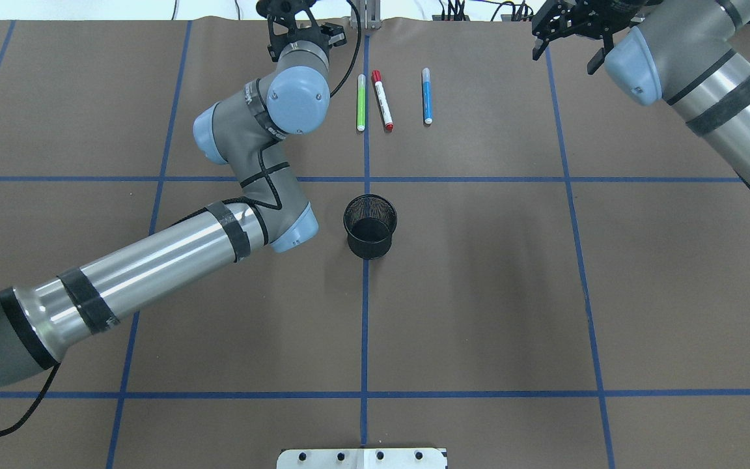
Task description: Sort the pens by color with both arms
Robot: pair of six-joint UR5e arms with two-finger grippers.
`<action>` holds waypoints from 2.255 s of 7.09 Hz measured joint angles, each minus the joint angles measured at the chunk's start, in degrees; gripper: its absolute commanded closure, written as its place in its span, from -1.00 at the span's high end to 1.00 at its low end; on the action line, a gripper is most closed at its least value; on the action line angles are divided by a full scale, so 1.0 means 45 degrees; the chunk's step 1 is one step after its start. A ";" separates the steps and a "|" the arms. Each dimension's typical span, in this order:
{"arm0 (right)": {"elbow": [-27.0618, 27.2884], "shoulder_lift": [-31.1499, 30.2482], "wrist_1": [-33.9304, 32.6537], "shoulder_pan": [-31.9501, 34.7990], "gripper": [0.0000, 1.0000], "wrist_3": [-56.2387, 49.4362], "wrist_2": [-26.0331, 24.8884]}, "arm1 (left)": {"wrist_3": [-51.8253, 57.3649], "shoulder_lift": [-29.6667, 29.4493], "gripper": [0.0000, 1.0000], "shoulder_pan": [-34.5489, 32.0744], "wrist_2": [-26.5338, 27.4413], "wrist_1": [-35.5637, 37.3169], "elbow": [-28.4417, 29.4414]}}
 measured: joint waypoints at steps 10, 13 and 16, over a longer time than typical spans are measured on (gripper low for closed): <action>0.0331 0.0133 0.0014 0.0027 1.00 0.0073 -0.0269 | 0.0557 0.1018 1.00 0.0495 -0.0578 -0.2415 -0.0798; 0.0748 0.0043 -0.0033 0.0361 1.00 -0.0035 -0.0328 | 0.2959 0.2256 1.00 -0.0315 -0.2400 -0.1959 -0.2560; 0.0659 -0.0027 -0.1445 0.0921 1.00 -0.1124 -0.0405 | 0.4623 0.3044 1.00 -0.2796 -0.7145 0.1696 -0.4119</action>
